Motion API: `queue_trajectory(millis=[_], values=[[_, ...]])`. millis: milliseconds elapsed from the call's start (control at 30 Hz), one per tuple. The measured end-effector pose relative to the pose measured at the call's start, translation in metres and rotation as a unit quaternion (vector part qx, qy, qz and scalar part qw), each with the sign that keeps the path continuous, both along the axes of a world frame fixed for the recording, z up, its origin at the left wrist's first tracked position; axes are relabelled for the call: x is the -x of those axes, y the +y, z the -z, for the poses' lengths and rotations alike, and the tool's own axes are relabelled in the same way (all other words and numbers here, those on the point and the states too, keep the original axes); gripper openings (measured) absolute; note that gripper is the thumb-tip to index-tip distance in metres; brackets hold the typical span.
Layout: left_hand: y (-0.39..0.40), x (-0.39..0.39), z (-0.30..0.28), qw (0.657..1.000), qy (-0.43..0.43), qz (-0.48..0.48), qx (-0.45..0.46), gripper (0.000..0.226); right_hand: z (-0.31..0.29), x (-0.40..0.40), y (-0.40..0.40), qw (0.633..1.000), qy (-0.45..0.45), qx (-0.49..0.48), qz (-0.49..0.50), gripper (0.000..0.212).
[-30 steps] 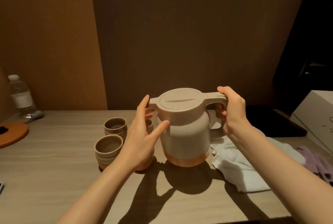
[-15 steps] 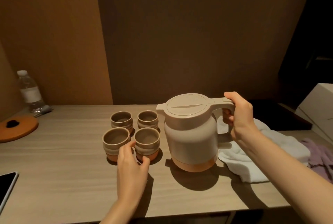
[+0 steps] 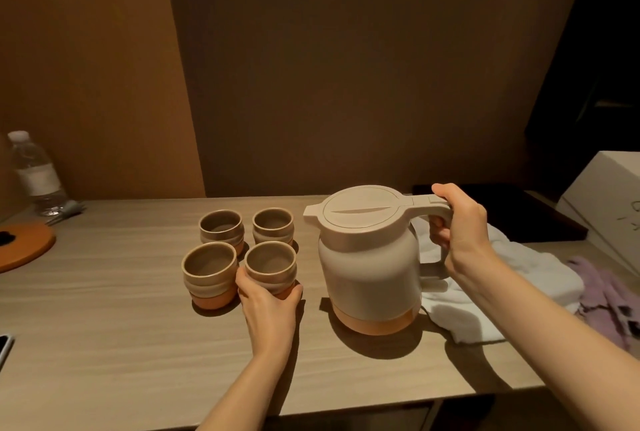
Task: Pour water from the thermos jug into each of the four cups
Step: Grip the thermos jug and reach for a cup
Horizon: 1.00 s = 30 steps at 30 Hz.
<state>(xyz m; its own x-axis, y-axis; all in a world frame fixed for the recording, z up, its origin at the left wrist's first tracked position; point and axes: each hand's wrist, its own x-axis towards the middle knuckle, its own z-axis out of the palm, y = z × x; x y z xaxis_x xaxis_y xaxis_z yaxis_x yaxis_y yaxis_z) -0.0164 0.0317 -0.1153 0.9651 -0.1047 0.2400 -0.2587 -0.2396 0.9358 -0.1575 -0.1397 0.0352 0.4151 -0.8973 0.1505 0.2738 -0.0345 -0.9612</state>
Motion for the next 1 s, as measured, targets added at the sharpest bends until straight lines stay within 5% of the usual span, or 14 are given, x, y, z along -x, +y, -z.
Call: queue_trajectory(millis=[233, 567, 1000], values=[[-0.007, -0.01, 0.002, 0.999, -0.01, -0.034, -0.019, 0.106, 0.003, 0.004, -0.004, 1.0, 0.01, -0.003, 0.003, 0.039], [0.023, 0.0, -0.026, 0.995, -0.077, 0.063, -0.006, 0.1, -0.006, 0.007, 0.002, 1.0, -0.007, -0.004, 0.007, 0.042], [0.054, -0.031, -0.104, 0.931, -0.27, 0.105, -0.22, 0.097, -0.009, 0.008, 0.005, 1.0, 0.002, -0.009, 0.012, 0.035]])
